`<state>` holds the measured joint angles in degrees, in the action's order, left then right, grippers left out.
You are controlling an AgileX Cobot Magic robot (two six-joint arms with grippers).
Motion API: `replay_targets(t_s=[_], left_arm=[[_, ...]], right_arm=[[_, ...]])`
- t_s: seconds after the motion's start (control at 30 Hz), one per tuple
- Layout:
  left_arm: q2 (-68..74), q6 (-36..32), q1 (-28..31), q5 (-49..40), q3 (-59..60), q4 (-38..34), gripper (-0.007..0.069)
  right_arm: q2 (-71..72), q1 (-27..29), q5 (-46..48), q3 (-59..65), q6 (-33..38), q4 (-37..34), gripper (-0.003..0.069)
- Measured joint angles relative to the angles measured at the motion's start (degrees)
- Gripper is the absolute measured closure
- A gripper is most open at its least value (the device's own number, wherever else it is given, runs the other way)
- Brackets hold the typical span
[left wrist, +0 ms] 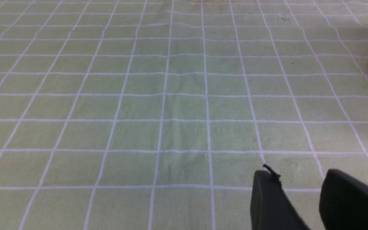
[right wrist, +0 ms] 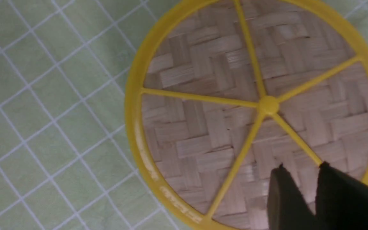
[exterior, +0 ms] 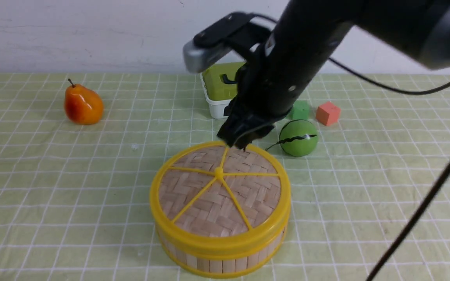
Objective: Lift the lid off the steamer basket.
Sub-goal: Use the right arm to lift the lid of the steamer
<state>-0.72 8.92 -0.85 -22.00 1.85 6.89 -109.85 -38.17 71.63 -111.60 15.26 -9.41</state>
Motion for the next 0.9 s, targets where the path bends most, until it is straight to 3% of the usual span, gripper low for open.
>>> replay_targets(t_s=[0.07, 0.17, 0.27, 0.37, 0.47, 0.57, 0.67, 0.73, 0.8, 0.9], left_arm=[[0.0, 0.0, 0.0, 0.0, 0.0, 0.0, 0.0386], [0.0, 0.0, 0.0, 0.0, 0.0, 0.0, 0.0386], [0.0, 0.0, 0.0, 0.0, 0.0, 0.0, 0.0386], [0.0, 0.0, 0.0, 0.0, 0.0, 0.0, 0.0386], [0.0, 0.0, 0.0, 0.0, 0.0, 0.0, 0.0386], [0.0, 0.0, 0.0, 0.0, 0.0, 0.0, 0.0386], [0.0, 0.0, 0.0, 0.0, 0.0, 0.0, 0.0386], [0.0, 0.0, 0.0, 0.0, 0.0, 0.0, 0.0386], [0.0, 0.0, 0.0, 0.0, 0.0, 0.0, 0.0386], [0.0, 0.0, 0.0, 0.0, 0.0, 0.0, 0.0386]], right_arm=[[-1.4, -0.6, -0.2, -0.1, 0.0, 0.0, 0.0440], [-4.7, -1.2, -3.7, -0.1, -0.5, 0.0, 0.0281], [-6.8, -1.2, -6.4, -0.2, -1.1, 0.2, 0.0224], [-9.1, -1.2, -7.9, -0.2, -1.2, 0.9, 0.0218], [-10.5, -1.2, -8.5, -0.2, -1.2, 1.5, 0.0244], [-11.7, -1.2, -9.2, -0.2, -1.3, 2.2, 0.0334], [-11.8, -1.2, -9.2, -0.4, -2.2, 2.9, 0.0442], [-11.8, -1.2, -9.3, -0.6, -2.7, 3.4, 0.0554], [-11.8, -1.2, -9.3, -0.6, -2.8, 3.6, 0.0586], [-11.8, -1.2, -9.0, -1.0, -2.8, 3.7, 0.0580]])
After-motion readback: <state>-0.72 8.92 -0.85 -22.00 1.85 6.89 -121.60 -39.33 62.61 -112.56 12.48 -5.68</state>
